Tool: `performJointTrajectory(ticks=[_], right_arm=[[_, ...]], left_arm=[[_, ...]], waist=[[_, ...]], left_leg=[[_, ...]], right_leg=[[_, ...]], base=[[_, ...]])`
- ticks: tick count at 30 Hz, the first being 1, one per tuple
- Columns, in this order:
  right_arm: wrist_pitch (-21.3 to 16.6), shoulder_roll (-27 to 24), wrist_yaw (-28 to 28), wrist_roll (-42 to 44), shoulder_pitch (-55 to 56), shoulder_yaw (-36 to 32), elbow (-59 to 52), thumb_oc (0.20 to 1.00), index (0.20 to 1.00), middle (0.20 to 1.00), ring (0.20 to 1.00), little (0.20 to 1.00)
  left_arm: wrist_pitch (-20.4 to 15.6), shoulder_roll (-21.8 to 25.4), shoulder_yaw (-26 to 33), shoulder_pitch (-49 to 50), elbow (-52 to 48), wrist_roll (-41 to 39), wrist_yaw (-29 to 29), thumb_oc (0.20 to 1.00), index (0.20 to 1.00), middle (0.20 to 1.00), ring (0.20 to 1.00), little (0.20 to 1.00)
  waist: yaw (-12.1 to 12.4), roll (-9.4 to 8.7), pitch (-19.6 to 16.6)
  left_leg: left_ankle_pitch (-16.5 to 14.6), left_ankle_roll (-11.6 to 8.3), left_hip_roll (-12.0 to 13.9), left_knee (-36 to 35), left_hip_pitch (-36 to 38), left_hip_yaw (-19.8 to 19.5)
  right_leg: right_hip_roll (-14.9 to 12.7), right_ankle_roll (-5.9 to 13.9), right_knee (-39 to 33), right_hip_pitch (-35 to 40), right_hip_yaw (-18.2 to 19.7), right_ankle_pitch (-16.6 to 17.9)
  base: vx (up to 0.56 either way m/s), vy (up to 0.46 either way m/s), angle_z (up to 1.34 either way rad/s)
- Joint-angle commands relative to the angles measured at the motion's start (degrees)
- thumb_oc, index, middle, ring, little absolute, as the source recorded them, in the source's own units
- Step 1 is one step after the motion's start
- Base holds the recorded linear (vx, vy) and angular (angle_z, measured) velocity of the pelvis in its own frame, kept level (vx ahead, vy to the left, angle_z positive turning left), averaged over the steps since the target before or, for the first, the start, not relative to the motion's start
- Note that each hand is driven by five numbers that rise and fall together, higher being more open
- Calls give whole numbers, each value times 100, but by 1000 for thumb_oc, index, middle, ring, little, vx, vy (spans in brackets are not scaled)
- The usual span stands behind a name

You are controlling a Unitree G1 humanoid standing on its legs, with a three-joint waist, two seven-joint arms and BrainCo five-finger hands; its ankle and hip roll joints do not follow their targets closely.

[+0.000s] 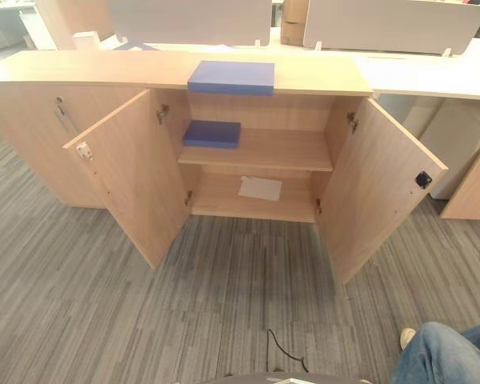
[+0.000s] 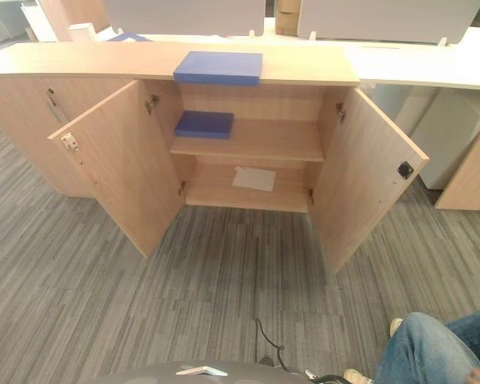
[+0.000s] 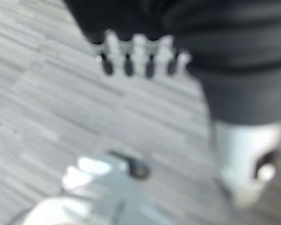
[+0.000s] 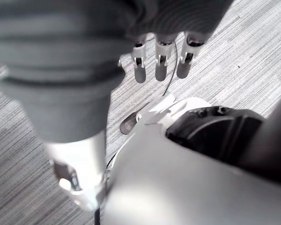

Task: Put the empty folder in the office cabinet

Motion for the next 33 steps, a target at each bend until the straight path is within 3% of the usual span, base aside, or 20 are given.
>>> performJointTrajectory(ticks=[1,10,33], right_arm=[[162,22,16,-196,-161,97,224,1000,1000,1000,1000,1000],[172,1,31,-250,-168,77,226,1000,1000,1000,1000,1000],[302,41,19,-317,-201,129,211,1000,1000,1000,1000,1000]], left_arm=[[64,153,177,-223,329,45,149,1000,1000,1000,1000,1000],[433,177,185,-256,356,61,221,1000,1000,1000,1000,1000],[482,161,261,-176,495,205,202,1000,1000,1000,1000,1000]], waist=[[-90,-167,-31],[-101,-160,-32],[-62,-186,-9]], left_leg=[[-505,97,-328,-63,-224,128],[-514,95,-319,-63,-190,153],[-486,64,-257,-63,-216,211]], right_leg=[[-242,256,-287,292,-308,-88],[-241,260,-287,316,-310,-96],[-218,239,-287,301,-386,-109]], base=[[0,0,0],[-2,0,-2],[11,-16,-1]])
